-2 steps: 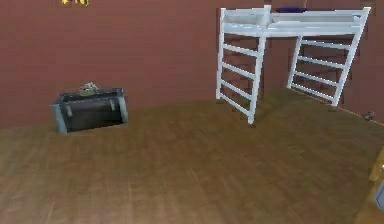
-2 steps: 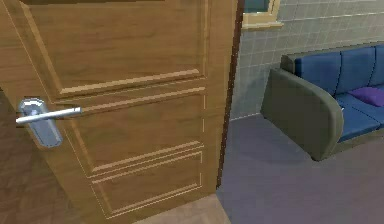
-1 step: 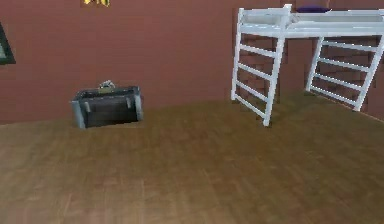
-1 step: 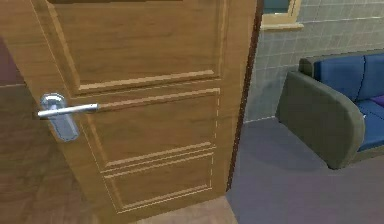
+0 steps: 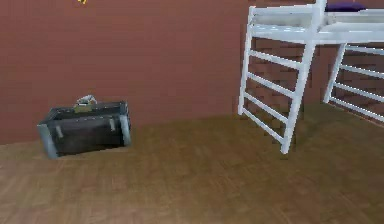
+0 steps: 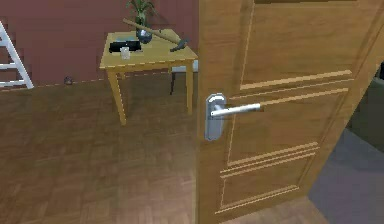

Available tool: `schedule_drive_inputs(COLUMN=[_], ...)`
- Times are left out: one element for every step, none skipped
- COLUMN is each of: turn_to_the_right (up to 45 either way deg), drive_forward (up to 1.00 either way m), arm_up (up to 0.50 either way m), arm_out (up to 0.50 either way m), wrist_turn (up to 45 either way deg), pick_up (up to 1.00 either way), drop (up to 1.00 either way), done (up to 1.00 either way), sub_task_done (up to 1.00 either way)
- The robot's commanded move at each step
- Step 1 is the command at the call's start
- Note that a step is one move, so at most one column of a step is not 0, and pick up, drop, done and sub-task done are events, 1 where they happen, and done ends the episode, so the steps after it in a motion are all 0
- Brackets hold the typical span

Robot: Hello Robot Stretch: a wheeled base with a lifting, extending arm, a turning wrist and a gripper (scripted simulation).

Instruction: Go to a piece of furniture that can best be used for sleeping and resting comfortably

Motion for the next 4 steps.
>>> schedule_drive_inputs(turn_to_the_right=[21.0,0.0,6.0,0.0], drive_forward=[0.0,1.0,0.0,0.5], arm_up=[0.0,0.0,0.0,0.0], arm_out=[0.0,0.0,0.0,0.0], wrist_turn=[0.0,0.0,0.0,0.0], pick_up=[0.0,0.0,0.0,0.0], drop=[0.0,0.0,0.0,0.0], done=[0.0,0.0,0.0,0.0], sub_task_done=[0.0,0.0,0.0,0.0])
